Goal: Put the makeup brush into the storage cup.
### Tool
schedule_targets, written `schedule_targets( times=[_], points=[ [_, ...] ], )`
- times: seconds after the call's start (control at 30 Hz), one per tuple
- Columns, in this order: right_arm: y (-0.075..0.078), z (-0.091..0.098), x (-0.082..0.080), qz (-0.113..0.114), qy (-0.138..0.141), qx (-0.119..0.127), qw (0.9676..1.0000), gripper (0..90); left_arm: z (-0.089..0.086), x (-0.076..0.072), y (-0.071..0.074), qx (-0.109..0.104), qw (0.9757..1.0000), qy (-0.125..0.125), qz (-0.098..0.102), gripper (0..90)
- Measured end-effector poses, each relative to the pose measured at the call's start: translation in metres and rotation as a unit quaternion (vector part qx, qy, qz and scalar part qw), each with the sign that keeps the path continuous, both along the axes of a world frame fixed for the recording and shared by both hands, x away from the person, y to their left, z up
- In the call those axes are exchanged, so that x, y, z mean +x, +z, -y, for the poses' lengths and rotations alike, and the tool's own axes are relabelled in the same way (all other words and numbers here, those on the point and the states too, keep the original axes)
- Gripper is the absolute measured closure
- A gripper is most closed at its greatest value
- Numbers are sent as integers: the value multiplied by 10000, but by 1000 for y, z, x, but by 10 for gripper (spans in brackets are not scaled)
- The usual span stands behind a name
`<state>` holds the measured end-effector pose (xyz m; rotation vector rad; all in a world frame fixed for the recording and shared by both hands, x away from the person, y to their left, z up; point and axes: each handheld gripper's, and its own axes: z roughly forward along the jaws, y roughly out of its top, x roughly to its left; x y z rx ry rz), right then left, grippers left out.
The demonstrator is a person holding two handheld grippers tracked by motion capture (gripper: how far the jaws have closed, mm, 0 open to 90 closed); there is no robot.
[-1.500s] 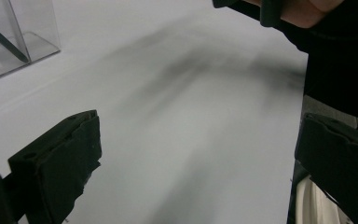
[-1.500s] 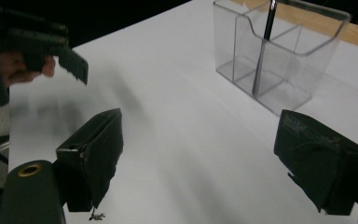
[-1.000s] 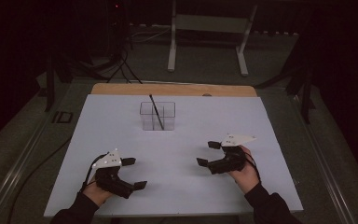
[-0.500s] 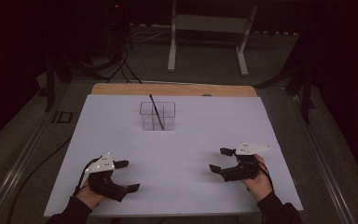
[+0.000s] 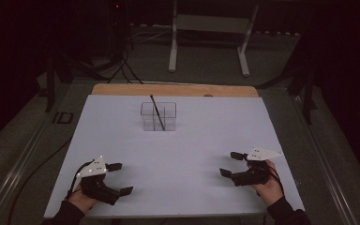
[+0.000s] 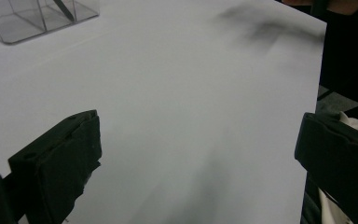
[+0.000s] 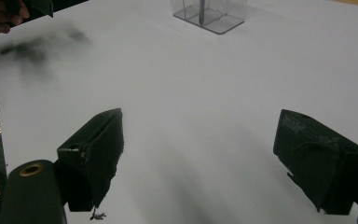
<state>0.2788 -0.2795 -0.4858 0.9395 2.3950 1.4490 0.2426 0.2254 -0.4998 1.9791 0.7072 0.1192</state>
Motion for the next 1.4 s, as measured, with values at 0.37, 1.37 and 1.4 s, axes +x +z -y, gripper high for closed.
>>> schedule_targets(
  times=[0.37, 1.37, 1.4],
  points=[
    [-7, 17, -8, -3, -164, -8, 9999, 160, -9, 1, -3, -12, 9999, 110, 75, 21],
    [-22, 21, -8, -86, -164, -330, 9993, 163, -11, 5, -10, -299, 9994, 197, 34, 21],
    [-22, 20, -8, -81, -159, -339, 9993, 163, -11, 5, -10, -301, 9993, 199, 37, 21]
  ],
)
